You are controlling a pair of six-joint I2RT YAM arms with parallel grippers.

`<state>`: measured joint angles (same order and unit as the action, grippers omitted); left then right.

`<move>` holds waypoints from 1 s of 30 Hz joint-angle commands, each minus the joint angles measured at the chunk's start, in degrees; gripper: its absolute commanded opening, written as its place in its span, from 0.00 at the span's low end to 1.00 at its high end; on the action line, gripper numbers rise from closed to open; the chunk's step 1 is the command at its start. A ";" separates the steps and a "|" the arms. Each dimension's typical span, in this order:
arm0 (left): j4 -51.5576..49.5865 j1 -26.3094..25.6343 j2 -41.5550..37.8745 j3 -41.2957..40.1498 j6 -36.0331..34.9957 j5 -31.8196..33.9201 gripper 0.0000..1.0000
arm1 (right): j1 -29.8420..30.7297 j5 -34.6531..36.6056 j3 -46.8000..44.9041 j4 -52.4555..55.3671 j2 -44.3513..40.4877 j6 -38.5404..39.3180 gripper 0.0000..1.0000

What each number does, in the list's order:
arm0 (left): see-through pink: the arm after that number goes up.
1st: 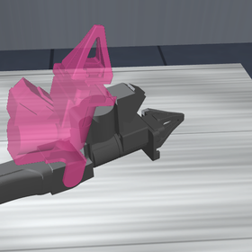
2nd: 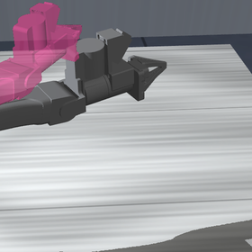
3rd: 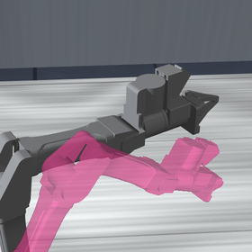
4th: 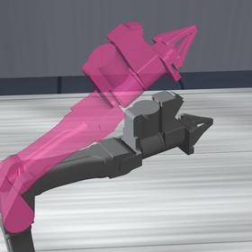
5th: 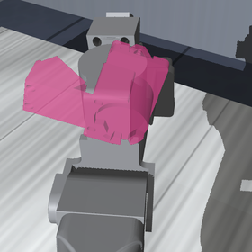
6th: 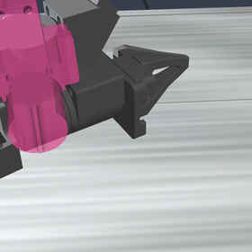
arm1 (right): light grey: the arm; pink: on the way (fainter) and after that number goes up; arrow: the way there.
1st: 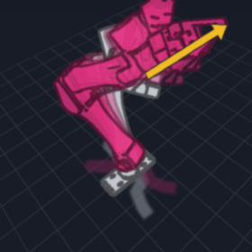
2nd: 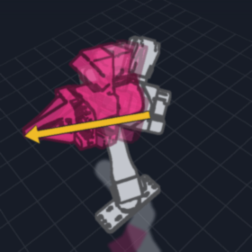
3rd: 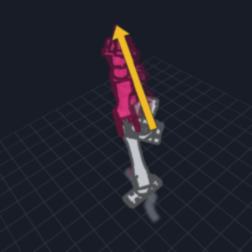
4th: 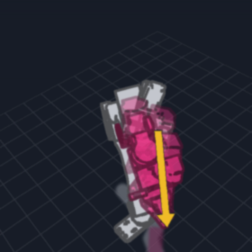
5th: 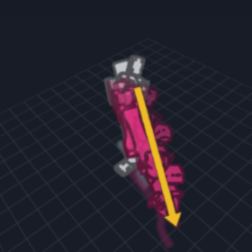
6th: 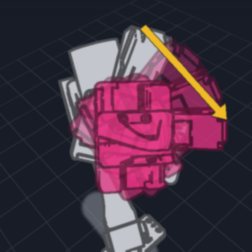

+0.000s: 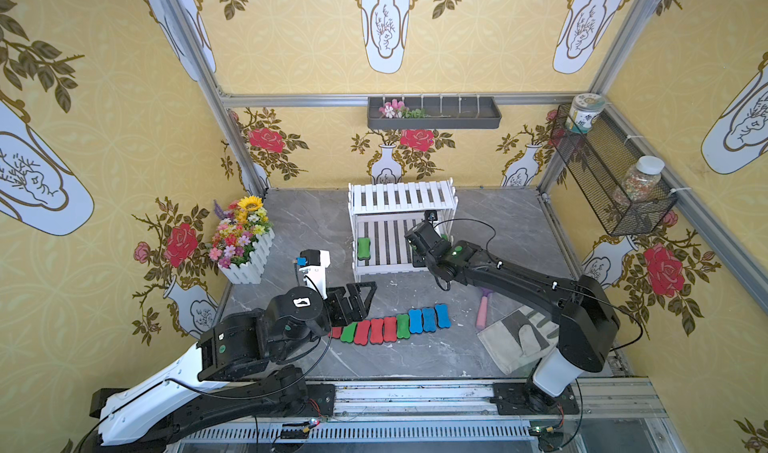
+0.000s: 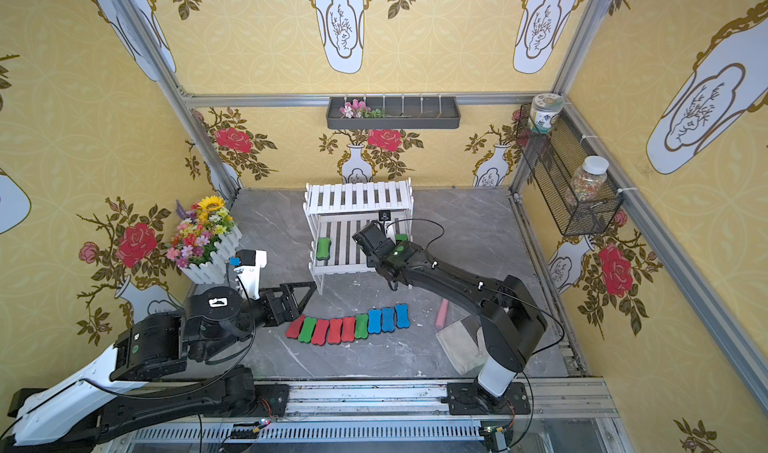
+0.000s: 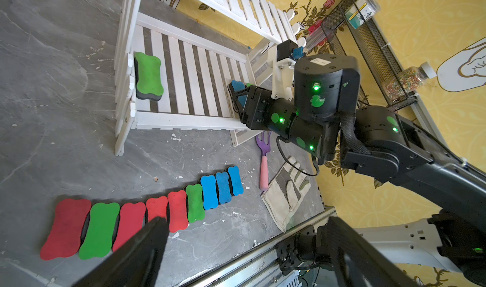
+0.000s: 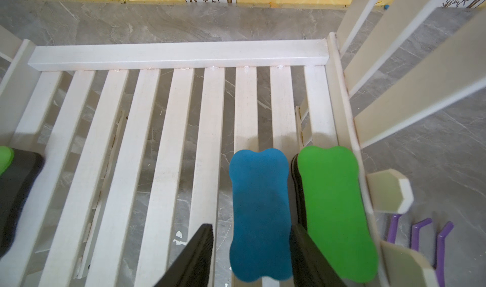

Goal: Remove the whiteboard erasers from the shelf
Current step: Pick up the whiteboard eraser from the shelf.

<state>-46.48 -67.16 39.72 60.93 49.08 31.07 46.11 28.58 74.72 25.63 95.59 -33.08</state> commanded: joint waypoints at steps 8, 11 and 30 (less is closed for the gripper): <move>1.03 0.01 0.87 -0.01 -1.18 -0.85 1.00 | -0.57 1.03 0.87 -0.63 1.11 0.37 0.52; 1.04 0.00 0.79 0.00 -1.18 -0.99 0.99 | -0.81 0.89 0.82 -0.80 1.43 0.46 0.52; 2.09 0.01 1.82 -0.39 -1.51 -1.49 0.99 | -1.70 1.76 1.75 1.78 1.19 -0.30 0.52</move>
<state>-46.06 -67.16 41.32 60.69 48.25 30.02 44.62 29.23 75.96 25.98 96.60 -32.84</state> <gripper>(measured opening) 0.996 0.517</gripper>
